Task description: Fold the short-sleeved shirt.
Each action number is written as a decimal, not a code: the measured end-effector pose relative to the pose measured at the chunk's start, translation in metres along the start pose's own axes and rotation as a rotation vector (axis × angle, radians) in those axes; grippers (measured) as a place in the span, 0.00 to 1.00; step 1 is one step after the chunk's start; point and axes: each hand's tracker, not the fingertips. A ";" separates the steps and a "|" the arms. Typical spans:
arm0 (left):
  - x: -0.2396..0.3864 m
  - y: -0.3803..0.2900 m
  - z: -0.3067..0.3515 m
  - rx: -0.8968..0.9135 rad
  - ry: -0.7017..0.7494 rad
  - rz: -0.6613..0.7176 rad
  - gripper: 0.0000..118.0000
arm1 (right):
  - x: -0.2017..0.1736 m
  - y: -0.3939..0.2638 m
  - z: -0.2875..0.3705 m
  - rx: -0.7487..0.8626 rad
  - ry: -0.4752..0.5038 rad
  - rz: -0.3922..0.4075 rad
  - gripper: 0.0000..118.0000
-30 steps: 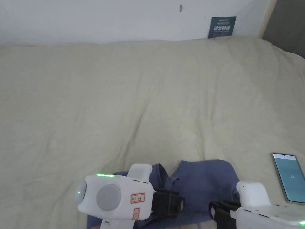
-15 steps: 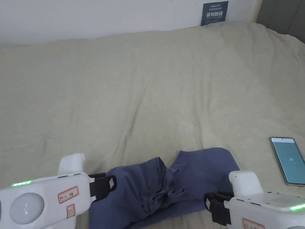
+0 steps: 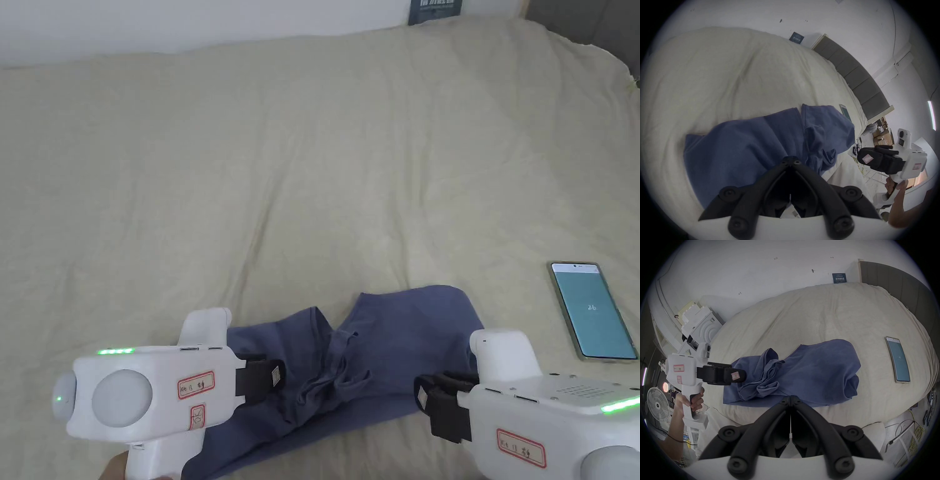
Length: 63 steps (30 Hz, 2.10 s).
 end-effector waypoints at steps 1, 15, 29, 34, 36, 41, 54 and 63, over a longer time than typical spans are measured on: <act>0.000 -0.002 -0.004 -0.010 0.006 0.001 0.00 | 0.001 -0.001 0.001 -0.001 -0.001 -0.001 0.03; 0.052 -0.027 -0.054 -0.144 -0.080 -0.075 0.00 | 0.018 -0.001 0.005 0.012 -0.010 -0.036 0.03; 0.040 -0.010 0.022 0.014 -0.175 -0.028 0.00 | 0.011 0.000 0.005 0.018 -0.001 0.005 0.03; -0.002 -0.017 0.062 0.082 -0.092 0.012 0.00 | -0.005 0.004 0.004 0.024 0.013 0.021 0.03; -0.026 -0.026 0.076 0.108 -0.051 0.073 0.00 | -0.017 0.005 0.002 0.017 0.012 0.041 0.03; -0.075 -0.049 0.095 0.157 0.035 0.210 0.04 | -0.037 0.008 -0.008 -0.004 0.032 0.073 0.03; -0.101 -0.055 0.044 0.094 -0.031 0.315 0.97 | -0.058 0.019 -0.013 -0.018 0.015 0.121 0.03; -0.095 -0.054 0.018 0.056 -0.065 0.389 0.14 | -0.031 0.022 -0.014 0.003 0.031 0.059 0.03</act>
